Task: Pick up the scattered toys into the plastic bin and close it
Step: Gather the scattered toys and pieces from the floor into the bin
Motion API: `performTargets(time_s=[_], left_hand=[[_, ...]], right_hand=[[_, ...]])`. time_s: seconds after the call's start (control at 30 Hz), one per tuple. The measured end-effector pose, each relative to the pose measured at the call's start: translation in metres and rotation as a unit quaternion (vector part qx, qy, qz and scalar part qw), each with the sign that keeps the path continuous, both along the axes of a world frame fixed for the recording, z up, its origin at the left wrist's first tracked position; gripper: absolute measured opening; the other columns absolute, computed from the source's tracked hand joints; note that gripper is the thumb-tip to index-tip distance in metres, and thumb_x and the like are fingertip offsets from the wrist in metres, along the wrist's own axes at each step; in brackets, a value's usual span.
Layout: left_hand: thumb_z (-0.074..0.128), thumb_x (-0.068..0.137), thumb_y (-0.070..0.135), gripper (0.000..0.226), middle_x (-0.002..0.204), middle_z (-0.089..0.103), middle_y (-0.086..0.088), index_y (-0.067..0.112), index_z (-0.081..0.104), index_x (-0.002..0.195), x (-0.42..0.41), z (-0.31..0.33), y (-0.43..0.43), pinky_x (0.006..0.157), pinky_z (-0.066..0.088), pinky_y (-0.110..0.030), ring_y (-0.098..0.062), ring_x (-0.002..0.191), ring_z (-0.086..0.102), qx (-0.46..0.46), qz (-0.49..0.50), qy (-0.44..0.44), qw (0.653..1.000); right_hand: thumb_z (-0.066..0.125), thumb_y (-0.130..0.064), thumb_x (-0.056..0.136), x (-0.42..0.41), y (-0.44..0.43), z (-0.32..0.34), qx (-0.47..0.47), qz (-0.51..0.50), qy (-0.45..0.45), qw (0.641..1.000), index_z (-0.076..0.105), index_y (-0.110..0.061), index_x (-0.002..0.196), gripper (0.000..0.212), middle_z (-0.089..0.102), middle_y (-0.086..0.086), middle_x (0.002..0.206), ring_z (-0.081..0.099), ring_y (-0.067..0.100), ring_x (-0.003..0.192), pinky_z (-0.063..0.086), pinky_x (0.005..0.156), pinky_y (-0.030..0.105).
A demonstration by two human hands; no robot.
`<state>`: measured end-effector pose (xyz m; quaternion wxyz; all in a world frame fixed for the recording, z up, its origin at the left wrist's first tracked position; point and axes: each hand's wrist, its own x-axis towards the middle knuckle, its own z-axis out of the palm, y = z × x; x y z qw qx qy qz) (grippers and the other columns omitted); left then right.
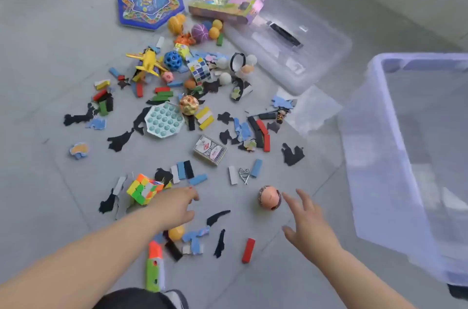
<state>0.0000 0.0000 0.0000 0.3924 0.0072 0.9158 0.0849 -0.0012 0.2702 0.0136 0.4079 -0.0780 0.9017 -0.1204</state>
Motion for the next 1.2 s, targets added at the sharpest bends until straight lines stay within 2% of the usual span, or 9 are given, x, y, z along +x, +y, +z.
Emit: performTargets(time_s=[0.1,0.2,0.3,0.53,0.67,0.77,0.83,1.03,1.2], left_hand=[[0.050,0.087,0.030,0.041,0.128,0.051,0.006,0.027,0.043,0.128,0.016,-0.046,-0.025,0.085,0.040,-0.021,-0.011,0.118,0.047,-0.010,0.064,0.023,0.998],[0.054,0.084,0.039,0.049,0.134,0.046,0.007,0.027,0.042,0.130,0.043,-0.074,-0.043,0.095,0.036,-0.022,-0.010,0.125,0.041,-0.001,0.141,0.066,0.988],[0.052,0.063,0.053,0.072,0.134,0.044,0.003,0.023,0.046,0.128,0.073,-0.076,-0.052,0.098,0.034,-0.025,-0.015,0.126,0.040,0.008,0.260,0.110,0.959],[0.066,0.070,0.053,0.083,0.141,0.028,0.003,0.026,0.027,0.138,0.107,-0.085,-0.047,0.102,0.035,-0.028,-0.019,0.131,0.029,-0.078,0.297,0.033,0.951],[0.082,0.013,0.059,0.099,0.089,0.060,-0.005,0.015,0.054,0.098,0.125,-0.095,-0.054,0.047,0.053,-0.030,-0.026,0.072,0.064,-0.153,0.230,0.110,0.955],[0.074,0.063,0.047,0.082,0.123,0.045,-0.005,0.015,0.033,0.126,0.142,-0.099,-0.048,0.082,0.048,-0.032,-0.026,0.109,0.054,-0.146,0.298,-0.029,0.943],[0.064,0.077,0.034,0.070,0.131,0.041,-0.004,0.016,0.024,0.131,0.152,-0.108,-0.045,0.086,0.044,-0.029,-0.023,0.116,0.050,-0.104,0.346,-0.071,0.930],[0.060,0.078,0.016,0.060,0.129,0.048,-0.005,0.014,0.028,0.129,0.161,-0.108,-0.048,0.070,0.037,-0.027,-0.027,0.109,0.053,-0.070,0.429,0.026,0.900],[0.061,0.076,0.006,0.043,0.102,0.054,-0.004,0.024,0.037,0.107,0.150,-0.078,-0.044,0.068,0.037,-0.030,-0.033,0.090,0.056,0.041,0.516,0.165,0.840]], right_hand=[[0.049,-0.033,0.091,-0.027,-0.021,-0.048,-0.002,0.096,0.039,0.995,-0.005,-0.036,0.146,0.076,-0.014,0.000,0.156,0.006,0.023,0.143,0.035,0.105,0.032],[0.055,-0.036,0.087,-0.059,-0.045,-0.075,0.002,0.122,0.056,0.991,-0.001,-0.038,0.145,0.081,-0.010,0.000,0.156,0.007,0.023,0.143,0.037,0.104,0.035],[0.058,-0.033,0.085,-0.063,-0.062,-0.088,0.020,0.110,0.020,0.994,0.002,-0.038,0.145,0.082,-0.003,0.002,0.156,0.014,0.025,0.141,0.039,0.101,0.036],[0.051,-0.020,0.083,-0.053,-0.072,-0.119,0.094,0.105,0.027,0.990,0.008,-0.027,0.144,0.075,0.010,0.005,0.147,0.031,0.026,0.127,0.047,0.089,0.031],[0.058,-0.024,0.081,-0.057,-0.064,-0.122,0.057,0.069,0.041,0.995,0.031,-0.018,0.134,0.060,0.025,0.005,0.139,0.039,0.025,0.123,0.045,0.091,0.030],[0.064,-0.024,0.080,-0.056,-0.054,-0.116,0.042,0.024,0.042,0.998,0.039,-0.014,0.130,0.057,0.037,0.008,0.134,0.041,0.028,0.123,0.041,0.091,0.032],[0.067,-0.023,0.079,-0.054,-0.050,-0.111,0.029,-0.005,0.047,0.998,0.041,-0.013,0.130,0.058,0.040,0.009,0.133,0.043,0.029,0.121,0.040,0.089,0.033],[0.072,-0.019,0.076,-0.054,-0.051,-0.097,-0.029,-0.075,0.056,0.995,0.045,-0.010,0.126,0.058,0.046,0.012,0.128,0.051,0.028,0.107,0.043,0.079,0.031],[0.074,-0.018,0.075,-0.059,-0.048,-0.058,-0.128,-0.144,0.101,0.976,0.047,-0.012,0.123,0.056,0.045,0.003,0.109,0.052,0.026,0.086,0.046,0.069,0.030]])
